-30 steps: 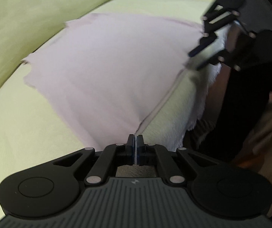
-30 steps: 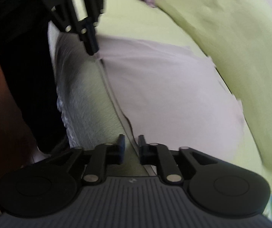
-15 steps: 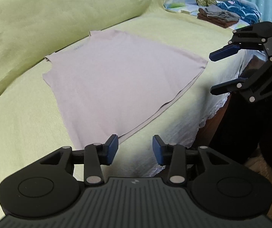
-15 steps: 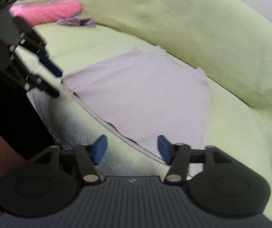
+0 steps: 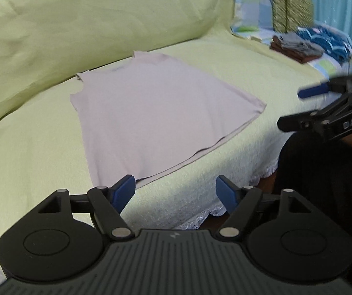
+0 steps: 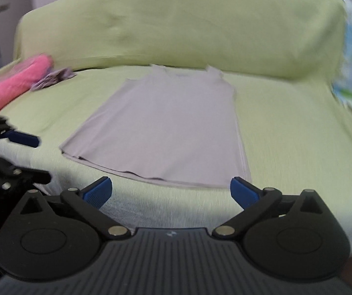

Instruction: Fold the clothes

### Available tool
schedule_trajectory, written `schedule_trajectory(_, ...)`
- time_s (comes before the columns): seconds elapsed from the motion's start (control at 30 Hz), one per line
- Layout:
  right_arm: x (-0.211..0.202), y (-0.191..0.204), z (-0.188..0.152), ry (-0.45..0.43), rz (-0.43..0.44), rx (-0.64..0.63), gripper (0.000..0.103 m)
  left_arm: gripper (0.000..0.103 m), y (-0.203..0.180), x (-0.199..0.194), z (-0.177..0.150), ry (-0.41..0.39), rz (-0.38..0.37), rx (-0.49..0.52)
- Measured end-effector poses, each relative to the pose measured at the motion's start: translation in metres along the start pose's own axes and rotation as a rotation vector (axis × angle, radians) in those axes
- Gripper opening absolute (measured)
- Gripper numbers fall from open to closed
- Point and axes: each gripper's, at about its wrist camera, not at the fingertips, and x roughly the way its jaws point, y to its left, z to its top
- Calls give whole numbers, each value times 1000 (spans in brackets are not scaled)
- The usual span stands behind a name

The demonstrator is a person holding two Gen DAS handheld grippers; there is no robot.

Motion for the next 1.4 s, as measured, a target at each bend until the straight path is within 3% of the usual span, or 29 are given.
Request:
schedule_trajectory(0.13, 0, -10, -2, 14, -18, 98, 102, 86, -2, -6, 1, -21, 26, -91)
schedule_trajectory(0.2, -1, -11, -1, 11, -18, 122, 102, 97, -3, -9, 1, -41, 43, -126)
schedule_trajectory(0.3, -8, -12, -4, -9, -33, 142, 102, 102, -2, -14, 1, -61, 59, -184)
schedule_trajectory(0.57, -17, -8, -11, -11, -43, 128, 102, 102, 7, -12, -9, -69, 154, -300)
schedule_trajectory(0.8, -11, -6, -17, 23, -74, 109, 102, 102, 12, 0, -23, -41, 251, -303)
schedule_trajectory(1.4, -12, -4, -18, 1, -36, 107, 102, 102, 12, -5, -23, -68, 227, -357)
